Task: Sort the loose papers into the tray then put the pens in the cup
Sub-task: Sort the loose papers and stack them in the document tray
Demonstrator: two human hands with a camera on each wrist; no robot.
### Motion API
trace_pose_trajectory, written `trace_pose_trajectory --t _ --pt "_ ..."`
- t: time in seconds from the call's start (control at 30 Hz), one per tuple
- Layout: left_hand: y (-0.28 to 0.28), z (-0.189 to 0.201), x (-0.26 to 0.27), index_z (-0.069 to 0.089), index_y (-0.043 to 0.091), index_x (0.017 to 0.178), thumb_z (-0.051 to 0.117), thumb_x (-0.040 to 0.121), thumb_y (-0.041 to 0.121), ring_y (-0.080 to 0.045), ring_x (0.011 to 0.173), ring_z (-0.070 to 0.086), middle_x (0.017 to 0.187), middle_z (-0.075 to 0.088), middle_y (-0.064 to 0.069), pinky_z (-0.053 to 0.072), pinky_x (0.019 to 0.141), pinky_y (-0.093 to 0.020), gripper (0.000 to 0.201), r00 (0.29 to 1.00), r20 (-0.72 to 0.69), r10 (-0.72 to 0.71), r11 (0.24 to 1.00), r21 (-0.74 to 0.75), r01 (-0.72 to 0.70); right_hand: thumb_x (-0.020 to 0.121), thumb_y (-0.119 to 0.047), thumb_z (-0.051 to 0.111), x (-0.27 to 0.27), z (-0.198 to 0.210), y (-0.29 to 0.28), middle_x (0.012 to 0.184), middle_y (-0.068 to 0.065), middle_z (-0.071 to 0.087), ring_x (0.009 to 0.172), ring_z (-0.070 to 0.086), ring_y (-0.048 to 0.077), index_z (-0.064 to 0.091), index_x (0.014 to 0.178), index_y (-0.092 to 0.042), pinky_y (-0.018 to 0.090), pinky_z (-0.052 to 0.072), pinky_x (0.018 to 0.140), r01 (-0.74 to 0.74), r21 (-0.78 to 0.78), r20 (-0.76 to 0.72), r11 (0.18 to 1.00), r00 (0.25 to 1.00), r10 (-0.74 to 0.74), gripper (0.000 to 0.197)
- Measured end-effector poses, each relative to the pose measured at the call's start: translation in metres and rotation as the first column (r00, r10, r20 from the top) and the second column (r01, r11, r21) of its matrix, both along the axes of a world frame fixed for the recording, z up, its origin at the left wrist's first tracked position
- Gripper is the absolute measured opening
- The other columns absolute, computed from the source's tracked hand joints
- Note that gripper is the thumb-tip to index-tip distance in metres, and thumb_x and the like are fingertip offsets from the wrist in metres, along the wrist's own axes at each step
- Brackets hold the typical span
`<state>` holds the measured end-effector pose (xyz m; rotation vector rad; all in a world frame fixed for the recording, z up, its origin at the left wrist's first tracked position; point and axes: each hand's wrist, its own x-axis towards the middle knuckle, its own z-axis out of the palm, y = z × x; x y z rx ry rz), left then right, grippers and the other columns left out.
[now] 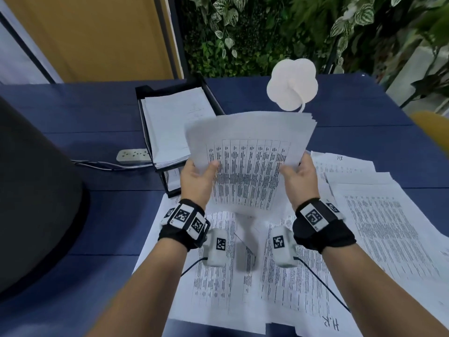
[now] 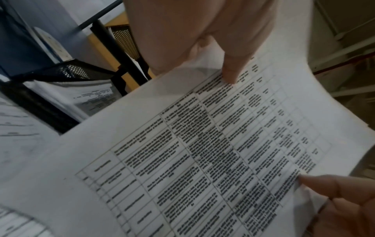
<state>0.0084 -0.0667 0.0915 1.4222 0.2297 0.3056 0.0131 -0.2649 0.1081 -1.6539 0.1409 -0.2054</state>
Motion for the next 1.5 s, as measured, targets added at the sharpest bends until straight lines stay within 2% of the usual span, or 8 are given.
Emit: trace_pose_trajectory --t 0.1,0.27,0.4,0.63,0.77,0.93,1.2,1.5 --pt "0.004 -0.001 0.003 0.055 0.011 0.121 0.067 0.085 0.007 -0.013 0.104 0.065 0.110 0.068 -0.001 0.051 0.090 -0.025 0.039 1.000 0.016 -0.004 1.000 0.001 0.004 0.088 0.005 0.048 0.002 -0.002 0.000 0.083 -0.013 0.054 0.066 0.051 -0.006 0.046 0.102 -0.020 0.011 0.044 0.065 -0.030 0.001 0.030 1.000 0.999 0.030 0.029" --pt "0.008 -0.005 -0.001 0.057 0.028 0.102 0.063 0.088 0.007 0.001 0.093 0.064 0.099 0.067 0.010 0.048 0.081 -0.016 0.026 0.998 -0.027 -0.056 0.997 0.048 0.057 0.088 -0.003 0.052 0.004 -0.016 0.001 0.082 -0.009 0.050 0.072 0.048 0.006 0.042 0.099 -0.018 0.024 0.039 0.071 -0.104 -0.069 -0.107 0.992 0.990 0.096 0.021" --pt "0.015 -0.005 0.000 0.055 0.006 0.122 0.060 0.089 0.002 -0.012 0.104 0.064 0.112 0.067 -0.004 0.051 0.091 -0.021 0.033 0.999 -0.007 0.040 0.999 -0.028 -0.040 0.087 -0.015 0.062 0.002 -0.033 -0.004 0.107 0.003 0.067 0.100 0.063 0.022 0.056 0.108 -0.017 0.039 0.049 0.092 -0.111 -0.095 -0.182 0.989 0.979 0.092 0.022" --pt "0.021 -0.025 -0.014 0.057 0.013 0.121 0.061 0.091 0.012 -0.010 0.096 0.062 0.106 0.066 0.003 0.045 0.070 -0.006 0.030 0.981 -0.160 0.113 0.980 0.181 -0.083 0.094 -0.009 0.054 -0.017 -0.058 -0.006 0.111 0.010 0.067 0.098 0.062 0.025 0.063 0.112 -0.007 0.031 0.048 0.086 -0.263 -0.223 -0.370 0.939 0.914 0.168 0.021" --pt "0.019 -0.064 -0.039 0.050 0.009 0.131 0.061 0.091 0.018 -0.020 0.110 0.059 0.124 0.061 -0.004 0.051 0.089 -0.029 0.042 0.929 -0.349 0.123 0.968 0.248 -0.035 0.095 -0.012 0.051 -0.026 -0.088 -0.009 0.118 0.012 0.065 0.108 0.061 0.031 0.061 0.113 -0.006 0.036 0.046 0.094 -0.362 -0.271 -0.536 0.892 0.827 0.172 0.021" --pt "0.025 -0.098 -0.058 0.055 0.005 0.120 0.062 0.090 0.016 -0.021 0.091 0.059 0.110 0.064 -0.010 0.043 0.075 -0.024 0.033 0.855 -0.489 0.175 0.958 0.284 -0.034 0.097 -0.015 0.046 -0.037 -0.109 -0.003 0.135 0.011 0.052 0.119 0.051 0.027 0.047 0.135 -0.004 0.029 0.040 0.097 -0.488 -0.292 -0.684 0.823 0.708 0.177 0.040" --pt "0.054 -0.112 -0.063 0.047 0.008 0.127 0.065 0.088 0.029 -0.027 0.110 0.058 0.122 0.060 -0.008 0.047 0.098 -0.044 0.048 0.785 -0.606 0.129 0.981 0.196 -0.010 0.099 -0.012 0.043 -0.020 -0.102 0.019 0.144 0.014 0.043 0.131 0.042 0.029 0.038 0.140 0.000 0.024 0.034 0.098 -0.485 -0.294 -0.725 0.823 0.675 0.139 0.043" --pt "0.091 -0.113 -0.069 0.062 0.006 0.109 0.066 0.088 0.018 -0.027 0.098 0.065 0.109 0.068 -0.010 0.053 0.087 -0.041 0.024 0.752 -0.658 -0.042 0.999 -0.022 0.037 0.096 -0.016 0.050 0.015 -0.105 0.062 0.146 0.015 0.040 0.130 0.043 0.032 0.036 0.142 -0.001 0.033 0.035 0.104 -0.463 -0.270 -0.699 0.844 0.697 0.159 0.050"
